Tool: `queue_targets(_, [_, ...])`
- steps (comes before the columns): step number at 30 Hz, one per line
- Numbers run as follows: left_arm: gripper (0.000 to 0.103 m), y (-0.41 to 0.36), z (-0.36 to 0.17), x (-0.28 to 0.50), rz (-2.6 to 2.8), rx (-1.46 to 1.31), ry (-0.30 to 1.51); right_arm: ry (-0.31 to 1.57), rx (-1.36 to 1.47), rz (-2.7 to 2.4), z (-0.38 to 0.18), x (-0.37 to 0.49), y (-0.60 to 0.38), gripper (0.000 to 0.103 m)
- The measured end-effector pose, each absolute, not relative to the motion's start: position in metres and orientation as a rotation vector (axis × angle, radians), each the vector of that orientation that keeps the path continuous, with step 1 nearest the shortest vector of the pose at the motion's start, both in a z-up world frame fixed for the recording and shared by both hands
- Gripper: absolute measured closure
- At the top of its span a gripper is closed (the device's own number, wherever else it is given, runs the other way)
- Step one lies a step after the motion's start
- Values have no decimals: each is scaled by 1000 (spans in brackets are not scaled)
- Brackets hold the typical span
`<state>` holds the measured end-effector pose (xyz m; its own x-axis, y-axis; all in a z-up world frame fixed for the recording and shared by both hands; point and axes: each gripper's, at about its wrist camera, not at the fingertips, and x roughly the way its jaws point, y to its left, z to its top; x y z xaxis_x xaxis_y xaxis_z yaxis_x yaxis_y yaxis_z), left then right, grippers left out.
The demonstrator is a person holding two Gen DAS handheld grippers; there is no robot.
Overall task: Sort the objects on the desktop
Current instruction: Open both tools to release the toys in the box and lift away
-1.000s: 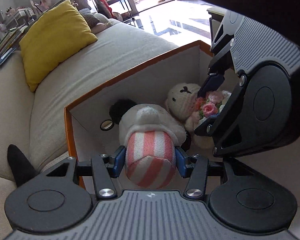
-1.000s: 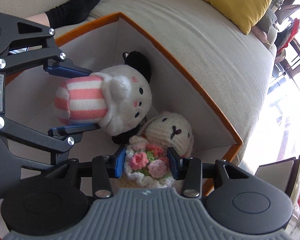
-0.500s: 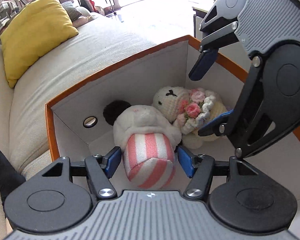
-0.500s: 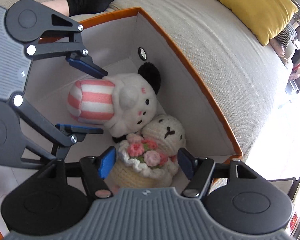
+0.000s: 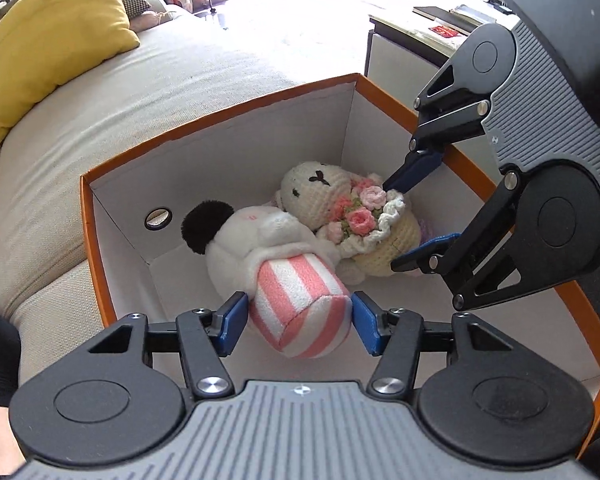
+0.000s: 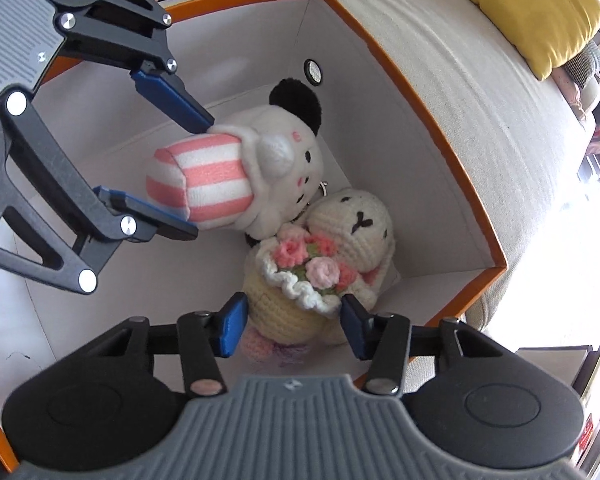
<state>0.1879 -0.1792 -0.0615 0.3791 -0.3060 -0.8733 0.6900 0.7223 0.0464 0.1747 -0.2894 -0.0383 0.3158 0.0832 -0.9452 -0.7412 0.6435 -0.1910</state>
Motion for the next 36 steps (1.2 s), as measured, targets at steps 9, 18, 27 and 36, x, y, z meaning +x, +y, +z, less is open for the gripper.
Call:
queue_targets(9, [42, -205, -82, 200, -618, 620, 969, 1125, -488, 384, -32, 177, -286, 57])
queue_targets(18, [39, -197, -82, 212, -612, 529, 1031, 1068, -455, 416, -27, 179, -297, 51])
queue_targets(27, [38, -185, -66, 209, -661, 426, 1019, 1006, -427, 409, -30, 166, -304, 46])
queue_targets(36, [62, -197, -71, 216, -685, 430, 990, 1012, -439, 409, -28, 162, -310, 56])
